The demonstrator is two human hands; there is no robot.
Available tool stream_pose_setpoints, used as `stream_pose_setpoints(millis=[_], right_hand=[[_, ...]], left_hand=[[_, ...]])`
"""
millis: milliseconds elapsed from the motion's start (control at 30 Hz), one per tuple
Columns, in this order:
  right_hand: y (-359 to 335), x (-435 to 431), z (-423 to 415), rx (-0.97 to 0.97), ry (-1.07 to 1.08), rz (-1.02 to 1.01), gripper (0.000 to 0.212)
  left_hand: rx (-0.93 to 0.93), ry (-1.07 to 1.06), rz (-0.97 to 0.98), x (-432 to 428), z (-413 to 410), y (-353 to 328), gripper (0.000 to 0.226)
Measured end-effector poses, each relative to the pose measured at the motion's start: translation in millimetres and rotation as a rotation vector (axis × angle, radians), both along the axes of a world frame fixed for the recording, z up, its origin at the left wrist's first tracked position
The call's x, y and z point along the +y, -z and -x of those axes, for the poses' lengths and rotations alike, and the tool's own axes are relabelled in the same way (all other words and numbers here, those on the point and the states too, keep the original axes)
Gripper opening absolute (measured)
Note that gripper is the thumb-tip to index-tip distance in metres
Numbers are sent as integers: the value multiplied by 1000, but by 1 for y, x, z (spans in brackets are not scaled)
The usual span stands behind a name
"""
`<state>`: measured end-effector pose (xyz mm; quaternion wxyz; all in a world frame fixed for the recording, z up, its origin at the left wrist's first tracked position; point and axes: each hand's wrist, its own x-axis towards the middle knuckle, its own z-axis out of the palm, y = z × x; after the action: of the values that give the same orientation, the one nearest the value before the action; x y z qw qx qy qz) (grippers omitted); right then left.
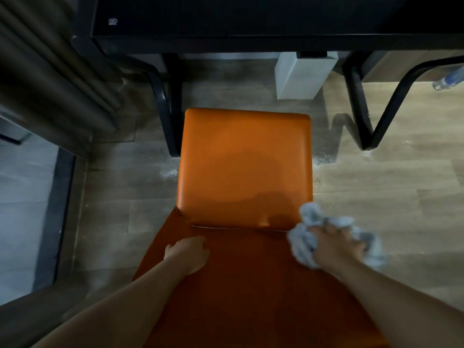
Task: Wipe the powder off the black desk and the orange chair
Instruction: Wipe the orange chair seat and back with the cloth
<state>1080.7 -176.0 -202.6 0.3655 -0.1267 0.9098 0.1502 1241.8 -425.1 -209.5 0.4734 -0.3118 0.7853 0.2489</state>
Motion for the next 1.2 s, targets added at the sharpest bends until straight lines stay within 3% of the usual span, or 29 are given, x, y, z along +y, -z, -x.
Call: stream_pose_setpoints(millis=[100,300,467,533,633,767,833,900,1000,1067,1167,1200], right_hand=[[-1,-3,0,5,-9,-107,49],[10,-42,-47,-232,-147,223,50],[0,9,11,-61,-4,-45,50],[-5,2,5,-28,-40,-100,52],[-6,-46,-49,-140,-152,94,52],[-19,-120,-117,-391,-136,443,64],[-23,-128,-120,-467,-156,483,65],[-18,-106,-102,-380,-141,366,58],[-18,-66,-66,-160,-36,5,55],[-21,-72,-72,-95,22,-94,51],[-24,-131,-122,-148,192,158,49],[-26,-155,-142,-228,150,290,50]], left_hand=[[-6,12,-8,5,1,-1,42],[32,-28,-26,12,10,-3,40],[81,-24,-28,8,7,-7,39],[117,-43,-13,1,4,-7,37],[203,-81,25,-11,0,-8,37],[287,-37,80,-36,-12,-8,35],[287,-8,76,-48,-20,-8,34],[253,33,52,-56,-28,-9,36],[178,86,-44,-61,-42,-10,35],[225,35,-57,-61,-52,-10,36],[394,-226,-19,-64,-57,-10,37],[431,-300,-10,-66,-59,-11,37]])
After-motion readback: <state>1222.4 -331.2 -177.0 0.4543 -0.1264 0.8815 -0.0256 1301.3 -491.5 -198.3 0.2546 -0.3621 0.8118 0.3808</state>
